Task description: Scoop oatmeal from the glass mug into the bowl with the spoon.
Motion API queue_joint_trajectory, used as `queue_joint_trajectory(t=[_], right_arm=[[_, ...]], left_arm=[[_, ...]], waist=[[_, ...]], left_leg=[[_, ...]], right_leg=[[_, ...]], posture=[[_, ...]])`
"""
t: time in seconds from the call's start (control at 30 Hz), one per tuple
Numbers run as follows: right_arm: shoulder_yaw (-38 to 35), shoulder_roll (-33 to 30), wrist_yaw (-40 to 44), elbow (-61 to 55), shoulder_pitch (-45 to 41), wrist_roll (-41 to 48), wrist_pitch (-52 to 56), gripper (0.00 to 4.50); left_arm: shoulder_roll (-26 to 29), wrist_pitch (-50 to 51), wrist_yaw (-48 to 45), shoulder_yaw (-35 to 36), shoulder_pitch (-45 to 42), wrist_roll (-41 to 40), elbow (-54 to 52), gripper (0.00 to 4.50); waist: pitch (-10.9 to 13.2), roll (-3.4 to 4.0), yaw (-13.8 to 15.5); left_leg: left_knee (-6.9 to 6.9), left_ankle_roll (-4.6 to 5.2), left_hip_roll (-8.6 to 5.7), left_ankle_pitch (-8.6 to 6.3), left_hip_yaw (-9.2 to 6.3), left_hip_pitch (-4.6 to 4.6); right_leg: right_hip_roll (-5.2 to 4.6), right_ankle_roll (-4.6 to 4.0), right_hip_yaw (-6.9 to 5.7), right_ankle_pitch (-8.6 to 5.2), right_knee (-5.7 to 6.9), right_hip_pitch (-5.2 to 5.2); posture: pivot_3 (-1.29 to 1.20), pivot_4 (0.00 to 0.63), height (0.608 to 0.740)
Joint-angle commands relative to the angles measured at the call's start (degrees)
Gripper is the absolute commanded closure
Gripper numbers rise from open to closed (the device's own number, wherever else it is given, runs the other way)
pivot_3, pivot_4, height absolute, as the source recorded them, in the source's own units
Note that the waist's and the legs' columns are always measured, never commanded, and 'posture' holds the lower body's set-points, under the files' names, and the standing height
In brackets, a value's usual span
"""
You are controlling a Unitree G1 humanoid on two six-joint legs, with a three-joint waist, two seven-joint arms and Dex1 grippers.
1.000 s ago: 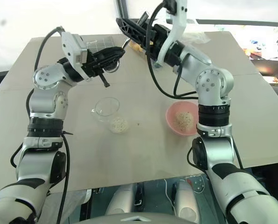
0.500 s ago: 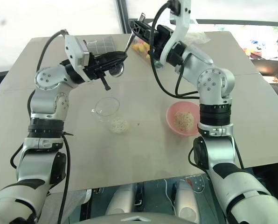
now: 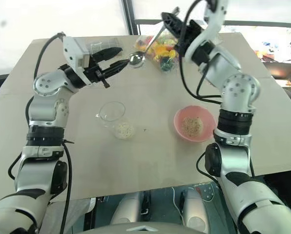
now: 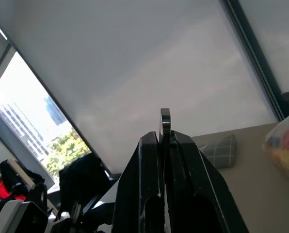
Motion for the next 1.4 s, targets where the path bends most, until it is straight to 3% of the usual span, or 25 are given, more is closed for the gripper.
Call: queue_joint_trajectory(t=[0.03,0.3,0.5,0.67,0.83,1.03,1.4], right_arm=[[-4.4,-2.4,-4.1,-3.4,2.1,2.3,0.0,4.50],[-8.9,-7.9,-6.6,-1.8,5.8,1.8,-1.7,4.50],[-12.7,-10.3,-9.0,2.9,6.9,2.0,-3.1,4.50],[-13.4,-10.6,-11.2,3.6,8.3,1.7,-2.7,4.50],[-13.8,-11.2,-12.0,4.2,8.4,1.4,-3.3,4.50],[-14.4,-9.7,-15.6,1.9,10.0,2.9,-2.2,4.50],[-14.3,-10.5,-17.6,0.9,11.8,3.4,-2.4,4.50]], left_arm=[[2.4,6.1,2.8,6.0,3.7,-5.4,-6.7,2.62],[5.1,21.6,8.0,16.6,26.1,-17.0,-28.4,2.62],[4.1,21.0,9.7,19.8,41.7,-16.6,-37.8,2.62],[2.5,15.2,8.5,17.9,50.9,-12.1,-38.4,2.62],[0.4,9.9,7.7,14.1,52.4,-8.1,-34.8,2.62],[-3.9,2.9,11.4,9.0,47.9,-1.8,-26.7,2.62],[-7.0,-2.4,12.8,5.3,40.9,0.5,-18.0,2.62]], waist=[[0.0,0.01,-0.1],[0.1,0.18,-0.4],[0.1,0.19,0.1],[0.1,0.27,0.0],[0.1,0.31,0.1],[0.1,0.31,0.1],[0.1,0.32,0.0]], left_leg=[[-0.01,0.00,0.00,0.00,0.00,0.00],[-0.09,0.00,0.05,0.00,0.12,-0.01],[-0.09,0.00,0.04,0.00,0.31,0.03],[-0.11,0.01,0.05,-0.01,0.40,0.05],[-0.12,0.15,0.05,-0.09,0.41,0.04],[-0.12,0.22,0.04,-0.13,0.43,0.03],[-0.12,0.25,0.05,-0.15,0.45,0.03]], right_leg=[[0.00,0.00,0.01,0.00,-0.01,0.00],[0.00,0.00,0.29,0.00,0.13,-0.28],[-0.01,-0.01,0.32,-0.01,0.16,-0.27],[0.02,-0.02,0.39,-0.01,0.15,-0.32],[0.01,-0.02,0.39,-0.01,0.17,-0.35],[0.01,-0.02,0.40,-0.01,0.15,-0.35],[0.01,-0.02,0.42,0.00,0.16,-0.36]], posture=[[0.00,0.150,0.718],[0.00,0.150,0.718],[0.00,0.150,0.718],[0.00,0.150,0.718],[0.00,0.150,0.718],[0.00,0.150,0.718],[0.00,0.150,0.718]])
